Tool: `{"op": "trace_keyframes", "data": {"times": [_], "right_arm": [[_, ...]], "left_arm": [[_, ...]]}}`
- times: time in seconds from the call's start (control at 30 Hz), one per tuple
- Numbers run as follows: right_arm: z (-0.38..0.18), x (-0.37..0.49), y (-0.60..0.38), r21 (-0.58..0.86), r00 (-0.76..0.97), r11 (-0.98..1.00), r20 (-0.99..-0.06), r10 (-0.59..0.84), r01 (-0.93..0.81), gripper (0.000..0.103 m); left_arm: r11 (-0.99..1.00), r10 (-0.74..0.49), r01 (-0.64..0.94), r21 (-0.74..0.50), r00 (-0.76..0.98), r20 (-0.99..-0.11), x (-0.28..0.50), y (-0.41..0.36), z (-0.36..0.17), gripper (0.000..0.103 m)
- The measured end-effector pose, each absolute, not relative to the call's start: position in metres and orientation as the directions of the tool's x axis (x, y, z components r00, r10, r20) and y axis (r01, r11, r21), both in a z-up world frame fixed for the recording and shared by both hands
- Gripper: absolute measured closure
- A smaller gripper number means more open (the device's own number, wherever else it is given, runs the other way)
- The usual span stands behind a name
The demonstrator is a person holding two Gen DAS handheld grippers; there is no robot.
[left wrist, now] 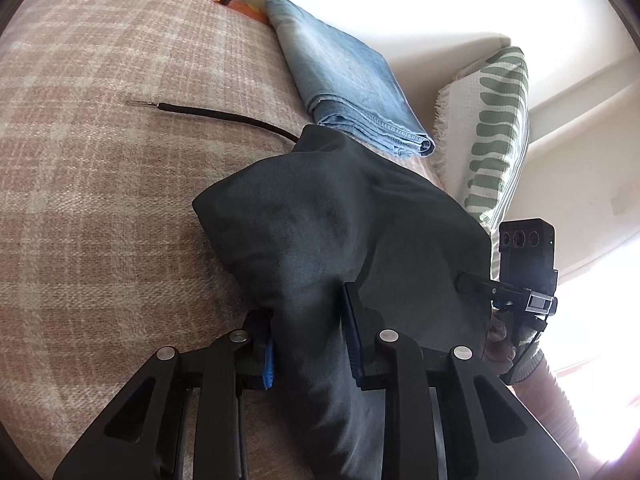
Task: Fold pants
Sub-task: 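Grip the folded trousers with both tools and lift them off the bed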
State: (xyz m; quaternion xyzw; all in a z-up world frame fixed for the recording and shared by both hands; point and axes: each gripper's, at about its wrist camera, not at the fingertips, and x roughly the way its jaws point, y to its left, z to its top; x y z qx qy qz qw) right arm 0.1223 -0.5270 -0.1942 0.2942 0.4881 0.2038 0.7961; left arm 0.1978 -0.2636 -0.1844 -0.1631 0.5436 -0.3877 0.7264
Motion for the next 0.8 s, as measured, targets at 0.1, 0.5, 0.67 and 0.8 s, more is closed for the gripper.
{"op": "trace_keyframes", "data": {"times": [0.1, 0.5, 0.67, 0.8], "right_arm": [[-0.195, 0.120, -0.527, 0.666, 0.453, 0.746, -0.658, 0.601, -0.023, 0.041], [-0.198, 0.117, -0.528, 0.679, 0.488, 0.734, -0.636, 0.598, -0.014, 0.039], [-0.186, 0.109, -0.518, 0.636, 0.530, 0.771, -0.647, 0.547, -0.020, 0.069], [-0.158, 0.094, -0.504, 0.561, 0.577, 0.826, -0.656, 0.486, -0.058, 0.073]], "left_arm": [[0.658, -0.729, 0.396, -0.641, 0.122, -0.673, 0.197, -0.267, -0.183, 0.082], [0.682, -0.699, 0.439, -0.585, 0.157, -0.698, 0.194, -0.276, -0.181, 0.087], [0.684, -0.697, 0.471, -0.557, 0.194, -0.691, 0.188, -0.276, -0.170, 0.093], [0.681, -0.692, 0.535, -0.501, 0.246, -0.678, 0.176, -0.279, -0.151, 0.095]]}}
